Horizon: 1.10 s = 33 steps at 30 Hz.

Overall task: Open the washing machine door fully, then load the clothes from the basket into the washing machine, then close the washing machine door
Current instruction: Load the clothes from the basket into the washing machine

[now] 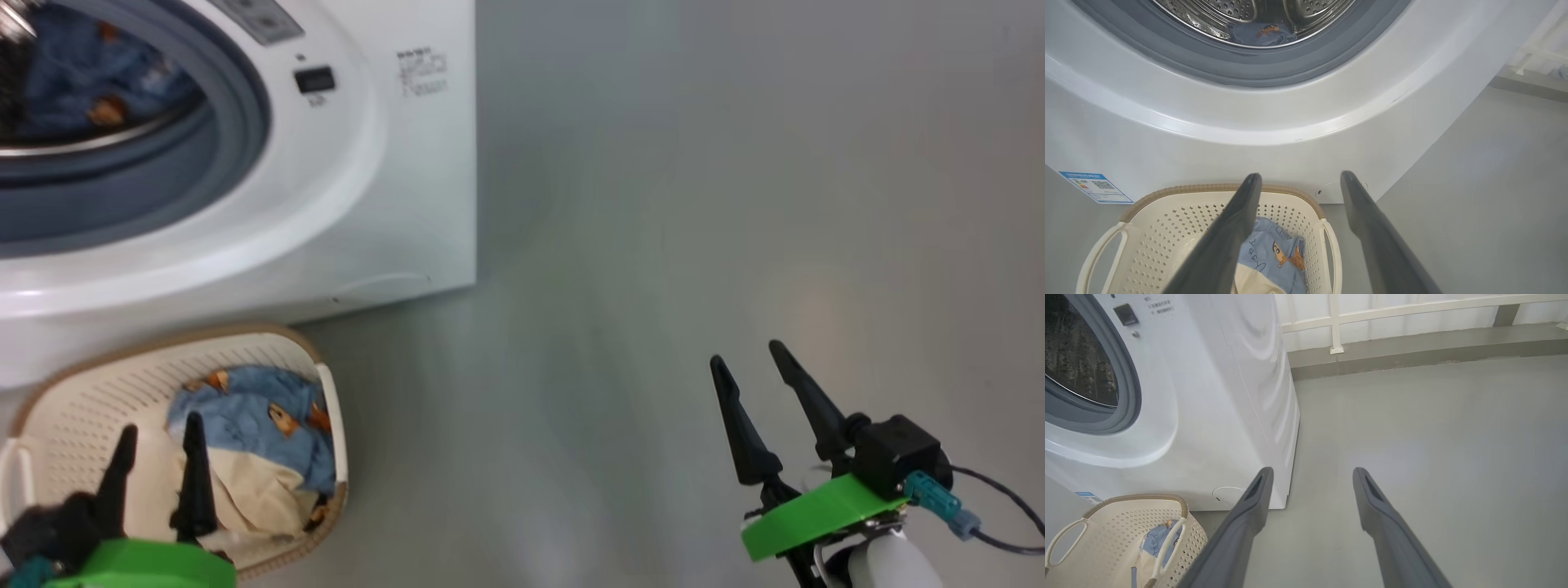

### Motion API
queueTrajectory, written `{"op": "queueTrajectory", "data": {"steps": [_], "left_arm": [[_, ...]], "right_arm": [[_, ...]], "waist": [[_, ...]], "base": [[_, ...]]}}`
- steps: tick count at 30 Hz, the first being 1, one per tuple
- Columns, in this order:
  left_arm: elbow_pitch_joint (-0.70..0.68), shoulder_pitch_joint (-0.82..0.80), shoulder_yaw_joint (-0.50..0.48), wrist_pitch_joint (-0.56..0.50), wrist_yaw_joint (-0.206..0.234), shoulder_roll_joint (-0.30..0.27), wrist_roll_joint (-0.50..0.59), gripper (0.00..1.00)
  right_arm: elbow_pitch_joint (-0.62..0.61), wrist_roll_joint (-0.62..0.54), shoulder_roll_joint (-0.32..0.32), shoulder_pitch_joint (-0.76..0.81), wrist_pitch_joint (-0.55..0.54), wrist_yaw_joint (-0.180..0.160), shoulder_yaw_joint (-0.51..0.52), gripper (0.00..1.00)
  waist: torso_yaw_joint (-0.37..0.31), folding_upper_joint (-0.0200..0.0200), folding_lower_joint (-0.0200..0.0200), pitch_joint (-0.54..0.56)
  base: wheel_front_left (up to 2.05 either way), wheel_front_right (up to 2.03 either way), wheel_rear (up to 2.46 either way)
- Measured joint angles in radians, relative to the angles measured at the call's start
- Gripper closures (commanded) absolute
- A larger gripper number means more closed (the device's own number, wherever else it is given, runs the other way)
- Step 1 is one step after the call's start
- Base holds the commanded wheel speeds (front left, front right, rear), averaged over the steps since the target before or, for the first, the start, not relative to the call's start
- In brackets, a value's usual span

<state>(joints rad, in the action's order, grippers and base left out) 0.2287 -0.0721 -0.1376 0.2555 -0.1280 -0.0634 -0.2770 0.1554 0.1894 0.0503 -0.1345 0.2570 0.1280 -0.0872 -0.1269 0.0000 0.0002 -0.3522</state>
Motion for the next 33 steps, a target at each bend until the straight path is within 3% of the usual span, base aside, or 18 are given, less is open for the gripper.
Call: {"op": "queueTrajectory", "data": {"steps": [22,33], "left_arm": [[0.334,-0.304,-0.027,0.0,0.0,-0.182,-0.067,0.0],[0.492,-0.379,0.039,0.0,0.0,-0.296,-0.171,0.0]], "right_arm": [[-0.071,0.059,0.0,-0.133,0.0,0.0,-0.056,0.0],[-0.091,0.098,0.0,-0.152,0.0,0.0,-0.066,0.0]], "waist": [[-0.076,0.0,0.0,-0.374],[-0.118,0.0,-0.0001,-0.501]], "base": [[0.0,0.0,0.0],[0.0,0.0,0.0]]}}
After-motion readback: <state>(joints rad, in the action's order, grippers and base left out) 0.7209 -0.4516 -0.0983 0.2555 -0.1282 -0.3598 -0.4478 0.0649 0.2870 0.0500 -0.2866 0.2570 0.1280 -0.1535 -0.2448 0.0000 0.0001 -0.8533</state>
